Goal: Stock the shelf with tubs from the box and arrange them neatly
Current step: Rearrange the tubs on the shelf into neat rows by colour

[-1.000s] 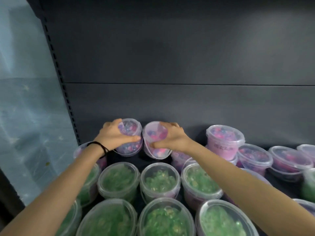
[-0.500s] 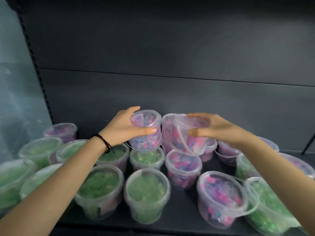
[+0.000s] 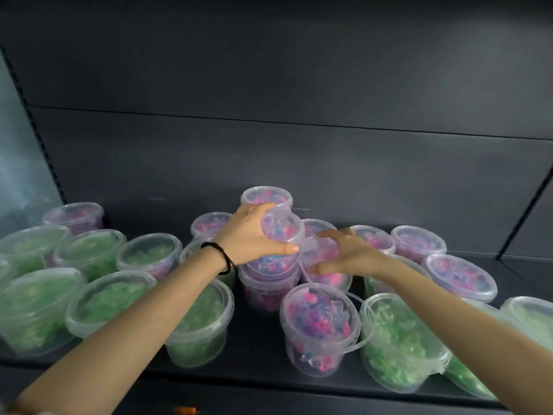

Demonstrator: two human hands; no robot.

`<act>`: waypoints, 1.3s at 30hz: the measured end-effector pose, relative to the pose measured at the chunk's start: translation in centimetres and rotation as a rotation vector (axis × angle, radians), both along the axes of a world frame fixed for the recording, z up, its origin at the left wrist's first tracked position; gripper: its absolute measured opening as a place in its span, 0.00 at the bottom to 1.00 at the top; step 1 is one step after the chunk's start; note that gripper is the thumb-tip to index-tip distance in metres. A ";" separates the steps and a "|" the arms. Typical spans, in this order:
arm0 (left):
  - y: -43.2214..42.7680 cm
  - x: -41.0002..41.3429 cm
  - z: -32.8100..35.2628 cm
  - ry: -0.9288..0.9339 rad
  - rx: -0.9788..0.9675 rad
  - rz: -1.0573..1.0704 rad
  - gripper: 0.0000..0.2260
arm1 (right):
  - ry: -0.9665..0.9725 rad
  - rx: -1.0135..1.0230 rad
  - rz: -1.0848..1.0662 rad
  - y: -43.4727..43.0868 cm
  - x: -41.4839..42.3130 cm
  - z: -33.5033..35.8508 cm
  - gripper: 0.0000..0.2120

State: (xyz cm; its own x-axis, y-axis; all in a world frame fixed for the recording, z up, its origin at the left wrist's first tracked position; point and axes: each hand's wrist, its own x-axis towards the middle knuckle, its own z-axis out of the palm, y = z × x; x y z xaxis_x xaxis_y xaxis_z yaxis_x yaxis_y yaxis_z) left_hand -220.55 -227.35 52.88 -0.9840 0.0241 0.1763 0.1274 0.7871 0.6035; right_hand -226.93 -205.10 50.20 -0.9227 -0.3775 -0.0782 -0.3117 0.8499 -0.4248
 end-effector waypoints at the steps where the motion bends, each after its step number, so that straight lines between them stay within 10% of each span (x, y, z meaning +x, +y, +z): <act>1: 0.0 -0.2 -0.1 -0.004 -0.011 0.013 0.45 | -0.012 -0.009 0.013 0.1 0.0 -0.5 0.41; 7: -0.4 -0.1 -0.4 -0.013 -0.018 0.036 0.53 | -0.058 -0.025 0.103 1.8 -0.1 -1.4 0.46; 16: 0.5 0.9 -2.3 0.113 0.206 0.115 0.47 | -0.053 -0.117 0.086 7.1 -0.7 0.5 0.24; 23: 4.9 3.3 -2.1 0.628 -0.133 0.124 0.36 | -0.096 0.187 -0.053 11.5 -0.9 0.3 0.46; 30: 15.1 6.8 -4.4 0.081 -0.279 -0.324 0.46 | -0.064 0.234 -0.024 11.6 -0.8 -0.6 0.47; 39: 15.9 5.7 -5.8 0.043 -0.455 -0.278 0.46 | -0.032 0.192 -0.093 11.1 0.1 -0.5 0.48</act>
State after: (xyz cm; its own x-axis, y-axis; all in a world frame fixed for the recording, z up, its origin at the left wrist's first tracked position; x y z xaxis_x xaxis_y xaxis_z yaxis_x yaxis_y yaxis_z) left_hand -214.87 -211.50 47.06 -0.9216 0.3667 0.1274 0.3859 0.9010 0.1983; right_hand -226.80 -193.97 49.69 -0.9487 -0.2666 -0.1700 -0.2176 0.9406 -0.2608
